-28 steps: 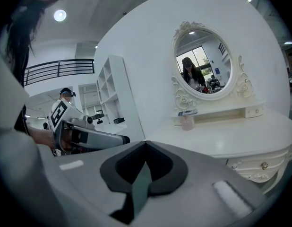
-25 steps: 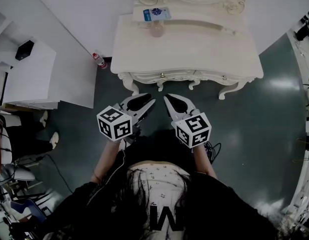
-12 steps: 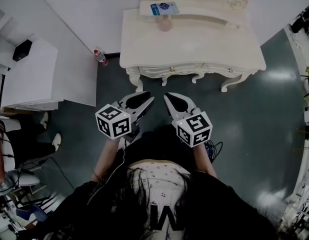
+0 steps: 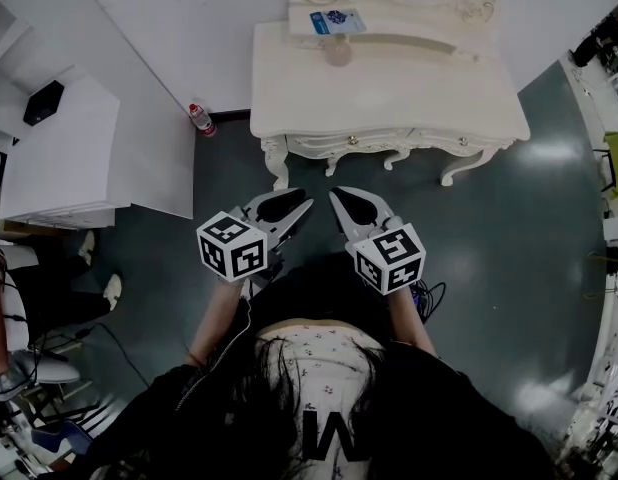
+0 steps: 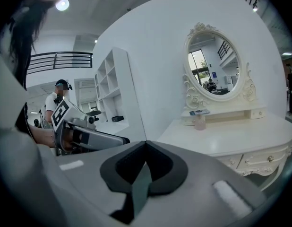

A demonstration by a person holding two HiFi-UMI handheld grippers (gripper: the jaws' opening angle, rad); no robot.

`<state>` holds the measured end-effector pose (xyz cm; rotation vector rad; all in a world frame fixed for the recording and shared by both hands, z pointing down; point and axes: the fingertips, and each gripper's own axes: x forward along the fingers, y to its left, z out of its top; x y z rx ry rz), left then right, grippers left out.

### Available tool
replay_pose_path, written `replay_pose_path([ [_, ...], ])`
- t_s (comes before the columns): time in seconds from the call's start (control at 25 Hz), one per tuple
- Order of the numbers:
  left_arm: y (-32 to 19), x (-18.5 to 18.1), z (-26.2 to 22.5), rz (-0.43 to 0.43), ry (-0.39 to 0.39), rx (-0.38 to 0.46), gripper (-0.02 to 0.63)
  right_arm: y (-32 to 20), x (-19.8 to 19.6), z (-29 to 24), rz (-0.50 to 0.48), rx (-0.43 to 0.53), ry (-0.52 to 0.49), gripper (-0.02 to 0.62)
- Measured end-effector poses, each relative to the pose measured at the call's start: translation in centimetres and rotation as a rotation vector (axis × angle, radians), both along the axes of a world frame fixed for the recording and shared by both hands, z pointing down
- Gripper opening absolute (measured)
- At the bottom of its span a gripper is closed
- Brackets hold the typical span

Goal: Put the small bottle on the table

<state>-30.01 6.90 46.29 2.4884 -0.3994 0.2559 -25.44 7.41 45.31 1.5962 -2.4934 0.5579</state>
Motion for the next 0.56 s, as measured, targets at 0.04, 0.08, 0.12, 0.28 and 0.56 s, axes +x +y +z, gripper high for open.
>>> replay_pose_path([
  [0.04,0.0,-0.2,0.0,0.002,0.001,0.001,0.097,0.0,-0.2,0.0,0.001,0.001,0.002,0.009],
  [0.08,0.0,-0.5,0.0,0.003,0.001,0.001,0.097,-0.1,-0.5,-0.1,0.002,0.003,0.004,0.009],
  [0.12,0.1,-0.7,0.0,0.004,0.002,0.0,0.097,-0.1,-0.7,-0.1,0.003,0.004,0.005,0.009],
  [0.28,0.5,-1.3,0.4,0.014,0.0,-0.008,0.097,0.2,-1.5,-0.2,0.006,0.004,0.009,0.009],
  [0.56,1.0,-1.7,1.2,0.019,0.0,-0.012,0.097,0.7,-2.1,0.1,0.005,0.01,0.017,0.009],
])
